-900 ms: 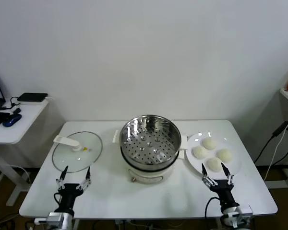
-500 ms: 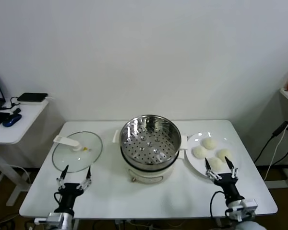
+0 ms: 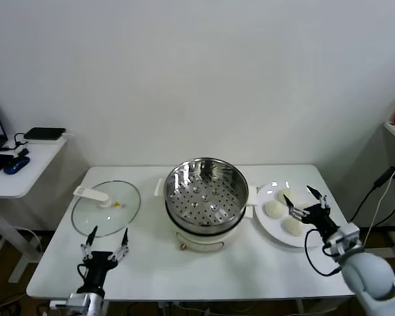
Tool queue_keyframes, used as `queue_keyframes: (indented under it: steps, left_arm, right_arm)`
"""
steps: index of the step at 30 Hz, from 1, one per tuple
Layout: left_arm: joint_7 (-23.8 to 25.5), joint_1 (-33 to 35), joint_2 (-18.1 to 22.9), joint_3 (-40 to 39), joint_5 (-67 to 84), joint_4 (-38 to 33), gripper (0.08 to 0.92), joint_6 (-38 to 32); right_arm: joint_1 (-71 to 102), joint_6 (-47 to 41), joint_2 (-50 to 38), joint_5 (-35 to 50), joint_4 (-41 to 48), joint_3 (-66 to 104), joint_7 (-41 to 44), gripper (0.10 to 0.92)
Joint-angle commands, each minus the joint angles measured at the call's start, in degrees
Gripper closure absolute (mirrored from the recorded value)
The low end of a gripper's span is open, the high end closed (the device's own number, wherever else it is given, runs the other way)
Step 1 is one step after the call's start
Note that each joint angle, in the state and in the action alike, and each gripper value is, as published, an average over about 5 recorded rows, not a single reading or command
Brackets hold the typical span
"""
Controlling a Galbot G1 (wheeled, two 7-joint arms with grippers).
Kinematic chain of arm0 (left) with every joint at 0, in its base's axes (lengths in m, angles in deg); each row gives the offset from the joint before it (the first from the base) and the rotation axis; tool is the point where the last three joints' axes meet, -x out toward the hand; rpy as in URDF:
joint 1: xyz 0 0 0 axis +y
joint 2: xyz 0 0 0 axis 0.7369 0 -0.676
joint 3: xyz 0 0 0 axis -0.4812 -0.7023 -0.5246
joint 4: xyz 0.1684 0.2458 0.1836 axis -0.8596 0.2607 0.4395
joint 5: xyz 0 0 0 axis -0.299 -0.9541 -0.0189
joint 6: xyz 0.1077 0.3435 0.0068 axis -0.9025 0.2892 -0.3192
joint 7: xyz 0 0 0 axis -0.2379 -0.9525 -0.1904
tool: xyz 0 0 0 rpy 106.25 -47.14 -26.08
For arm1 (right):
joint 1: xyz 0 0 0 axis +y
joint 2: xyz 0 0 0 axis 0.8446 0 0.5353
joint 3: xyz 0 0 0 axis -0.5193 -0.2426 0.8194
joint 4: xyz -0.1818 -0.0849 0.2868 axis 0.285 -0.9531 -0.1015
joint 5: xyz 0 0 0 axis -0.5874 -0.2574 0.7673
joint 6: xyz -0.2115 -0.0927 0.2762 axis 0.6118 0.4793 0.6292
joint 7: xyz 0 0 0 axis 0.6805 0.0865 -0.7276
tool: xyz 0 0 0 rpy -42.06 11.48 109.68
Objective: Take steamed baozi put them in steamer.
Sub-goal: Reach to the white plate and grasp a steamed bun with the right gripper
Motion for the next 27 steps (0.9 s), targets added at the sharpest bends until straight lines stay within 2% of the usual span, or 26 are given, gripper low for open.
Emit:
queue_keyframes:
  steps: [1, 6, 11, 16, 27]
  left_arm:
    - [-0.3, 0.0, 0.4, -0.7, 0.8, 0.3, 0.177, 0.4]
    - [-0.4, -0.6, 0.7, -1.0, 0.5, 1.1, 0.177, 0.8]
    - [-0.3, -0.6, 0.8, -1.1, 0.5, 0.6, 0.177, 1.1]
    - [-0.3, -0.5, 0.5, -1.0, 0.5, 0.0, 0.177, 1.4]
    - [-0.3, -0.5, 0.1, -0.6, 0.6, -0.2, 0.177, 1.7]
  right_arm:
    - [-24.9, -2.4, -13.9, 0.8, 13.5, -18.4, 19.3, 0.203]
    - [-46.5, 0.1, -14.8, -3.7, 23.2, -39.6, 30.6, 0.203]
    - [-64.5, 2.3, -10.5, -7.6, 34.4, -56.2, 40.5, 0.203]
    - [-70.6, 6.7, -5.8, -12.6, 43.4, -62.2, 47.0, 0.203]
    - [-79.3, 12.9, 4.6, -19.6, 58.1, -73.4, 53.6, 0.203]
